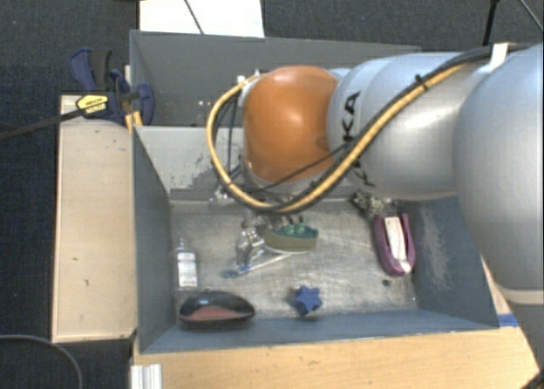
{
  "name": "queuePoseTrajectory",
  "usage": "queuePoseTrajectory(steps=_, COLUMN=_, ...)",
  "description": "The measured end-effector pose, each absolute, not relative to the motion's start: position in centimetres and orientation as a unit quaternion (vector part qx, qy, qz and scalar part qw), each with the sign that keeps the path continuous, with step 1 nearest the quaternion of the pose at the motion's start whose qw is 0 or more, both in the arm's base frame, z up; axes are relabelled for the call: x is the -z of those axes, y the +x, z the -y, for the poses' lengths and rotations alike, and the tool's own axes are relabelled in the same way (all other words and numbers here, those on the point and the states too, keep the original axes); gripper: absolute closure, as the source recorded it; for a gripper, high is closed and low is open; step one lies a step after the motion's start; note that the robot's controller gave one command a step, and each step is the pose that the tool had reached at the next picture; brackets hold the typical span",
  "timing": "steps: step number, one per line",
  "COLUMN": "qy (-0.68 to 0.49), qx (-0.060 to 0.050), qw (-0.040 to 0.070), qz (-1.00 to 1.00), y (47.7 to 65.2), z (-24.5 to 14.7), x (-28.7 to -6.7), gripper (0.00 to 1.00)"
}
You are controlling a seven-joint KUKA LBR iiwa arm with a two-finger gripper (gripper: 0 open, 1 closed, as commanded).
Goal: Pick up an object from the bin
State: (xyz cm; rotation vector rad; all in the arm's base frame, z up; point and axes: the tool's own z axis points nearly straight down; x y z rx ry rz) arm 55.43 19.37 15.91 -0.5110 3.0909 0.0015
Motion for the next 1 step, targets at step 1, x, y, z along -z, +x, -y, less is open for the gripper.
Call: queuePoseTrajectory(steps=1, qy=-0.196, qx=0.001, qw=-0.002, qz=-0.981, y=51.47, z=-9.65, x=-8.53, gripper=0.00)
